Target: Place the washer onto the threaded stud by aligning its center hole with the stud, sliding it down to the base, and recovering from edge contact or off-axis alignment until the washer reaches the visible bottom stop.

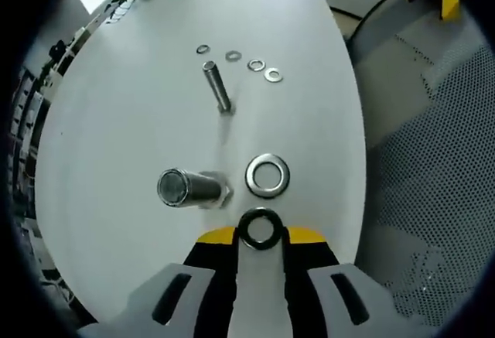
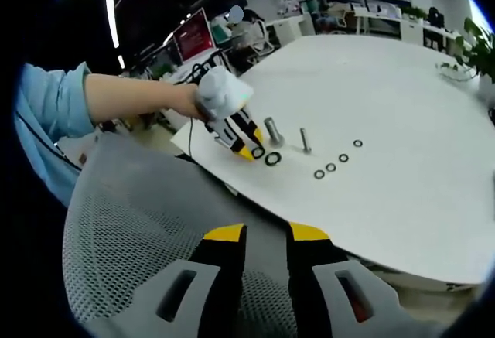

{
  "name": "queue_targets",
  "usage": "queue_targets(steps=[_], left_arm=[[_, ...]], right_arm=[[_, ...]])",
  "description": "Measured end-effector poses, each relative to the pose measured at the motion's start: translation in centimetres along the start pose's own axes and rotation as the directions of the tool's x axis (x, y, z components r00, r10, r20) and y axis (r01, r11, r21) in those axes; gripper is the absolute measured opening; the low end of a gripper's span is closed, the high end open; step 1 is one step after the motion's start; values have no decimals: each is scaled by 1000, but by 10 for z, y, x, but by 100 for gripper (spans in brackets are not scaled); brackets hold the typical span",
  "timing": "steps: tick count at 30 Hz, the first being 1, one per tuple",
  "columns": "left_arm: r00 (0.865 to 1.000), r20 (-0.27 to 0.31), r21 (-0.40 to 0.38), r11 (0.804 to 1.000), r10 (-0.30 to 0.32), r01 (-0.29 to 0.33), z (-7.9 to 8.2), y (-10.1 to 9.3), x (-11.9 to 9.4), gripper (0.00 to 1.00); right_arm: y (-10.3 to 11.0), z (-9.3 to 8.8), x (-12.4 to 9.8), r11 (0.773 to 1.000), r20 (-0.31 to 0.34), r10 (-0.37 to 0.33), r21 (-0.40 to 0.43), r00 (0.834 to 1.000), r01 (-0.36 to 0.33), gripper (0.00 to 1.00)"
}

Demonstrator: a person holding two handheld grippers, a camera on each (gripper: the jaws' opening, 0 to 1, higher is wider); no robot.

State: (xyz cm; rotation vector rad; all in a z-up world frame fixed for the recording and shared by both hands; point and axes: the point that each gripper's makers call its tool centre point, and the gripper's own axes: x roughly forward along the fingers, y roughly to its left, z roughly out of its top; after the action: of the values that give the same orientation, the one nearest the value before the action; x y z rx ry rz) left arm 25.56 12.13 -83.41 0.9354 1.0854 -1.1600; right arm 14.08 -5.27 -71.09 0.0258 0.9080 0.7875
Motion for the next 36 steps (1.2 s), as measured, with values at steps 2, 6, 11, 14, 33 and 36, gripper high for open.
queue_targets(steps=[2,6,11,14,33,36], left_arm=[[1000,0,-2,1000,13,-13,0,0,0,20],[999,24,-29,999,41,-40,-1,0,1,19],[993,55,-16,995,101,-100,0,0,1,19],[990,59,-16,992,125,-124,-2,2,-1,19],[960,173,-52,975,221,-215,10,16,-39,19],[947,205,-52,969,248,-242,16,18,-49,19]], right_arm=[[0,0,0,1000,0,1,-1,1000,-1,23],[1,0,0,1000,0,3,-3,1000,-3,23],[1,0,0,1000,1,3,-2,1000,-3,23],[1,0,0,1000,0,5,-3,1000,-5,23],[1,0,1,1000,-2,8,-2,1000,-8,23],[1,0,1,1000,-2,7,-1,1000,-7,23]])
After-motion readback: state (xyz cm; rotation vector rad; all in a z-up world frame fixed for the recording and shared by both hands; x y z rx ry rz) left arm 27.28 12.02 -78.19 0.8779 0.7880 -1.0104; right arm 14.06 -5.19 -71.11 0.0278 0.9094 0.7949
